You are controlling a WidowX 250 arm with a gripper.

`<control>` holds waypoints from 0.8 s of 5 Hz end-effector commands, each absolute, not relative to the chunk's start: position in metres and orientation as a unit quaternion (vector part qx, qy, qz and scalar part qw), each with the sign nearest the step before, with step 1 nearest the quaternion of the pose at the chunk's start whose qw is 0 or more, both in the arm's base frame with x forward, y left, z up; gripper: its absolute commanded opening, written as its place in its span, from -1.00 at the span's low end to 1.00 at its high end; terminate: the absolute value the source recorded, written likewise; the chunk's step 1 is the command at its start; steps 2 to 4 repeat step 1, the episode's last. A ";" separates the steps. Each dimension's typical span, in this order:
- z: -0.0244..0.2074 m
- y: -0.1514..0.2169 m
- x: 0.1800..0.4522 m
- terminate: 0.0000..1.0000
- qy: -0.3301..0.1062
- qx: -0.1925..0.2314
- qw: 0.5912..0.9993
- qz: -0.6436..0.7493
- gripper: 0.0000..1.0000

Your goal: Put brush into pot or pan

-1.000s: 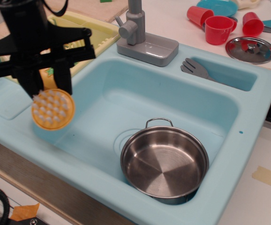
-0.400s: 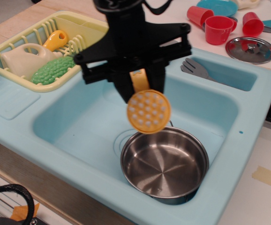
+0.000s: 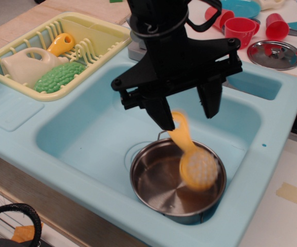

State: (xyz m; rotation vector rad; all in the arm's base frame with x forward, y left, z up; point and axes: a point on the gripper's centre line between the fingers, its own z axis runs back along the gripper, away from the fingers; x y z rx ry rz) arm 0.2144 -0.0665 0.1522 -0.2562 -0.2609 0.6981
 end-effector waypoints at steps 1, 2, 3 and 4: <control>0.158 -0.065 0.217 1.00 -0.137 -0.131 0.921 0.340 1.00; 0.158 -0.065 0.217 1.00 -0.137 -0.131 0.921 0.340 1.00; 0.158 -0.065 0.217 1.00 -0.137 -0.131 0.921 0.340 1.00; 0.158 -0.065 0.217 1.00 -0.137 -0.131 0.921 0.340 1.00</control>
